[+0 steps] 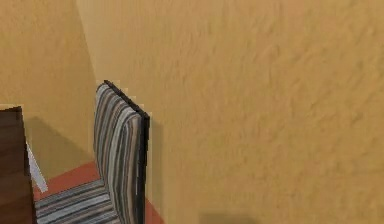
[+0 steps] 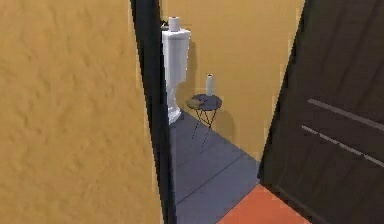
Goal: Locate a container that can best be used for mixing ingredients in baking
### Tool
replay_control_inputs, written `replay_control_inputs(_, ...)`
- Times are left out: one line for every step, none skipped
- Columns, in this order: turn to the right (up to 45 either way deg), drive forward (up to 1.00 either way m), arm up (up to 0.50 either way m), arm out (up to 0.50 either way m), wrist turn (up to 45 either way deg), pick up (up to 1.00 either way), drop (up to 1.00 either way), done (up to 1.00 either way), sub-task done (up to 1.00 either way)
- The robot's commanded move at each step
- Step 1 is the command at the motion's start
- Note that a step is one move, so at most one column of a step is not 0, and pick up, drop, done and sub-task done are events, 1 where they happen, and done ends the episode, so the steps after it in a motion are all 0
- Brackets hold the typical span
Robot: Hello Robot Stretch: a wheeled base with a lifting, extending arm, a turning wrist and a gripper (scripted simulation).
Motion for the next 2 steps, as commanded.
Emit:
replay_control_inputs(-15.0, 0.0, 0.0, 0.0, 0.0, 0.0, 0.0, 0.0, 0.0)
replay_control_inputs(0.0, 0.45, 0.0, 0.0, 0.0, 0.0, 0.0, 0.0, 0.0)
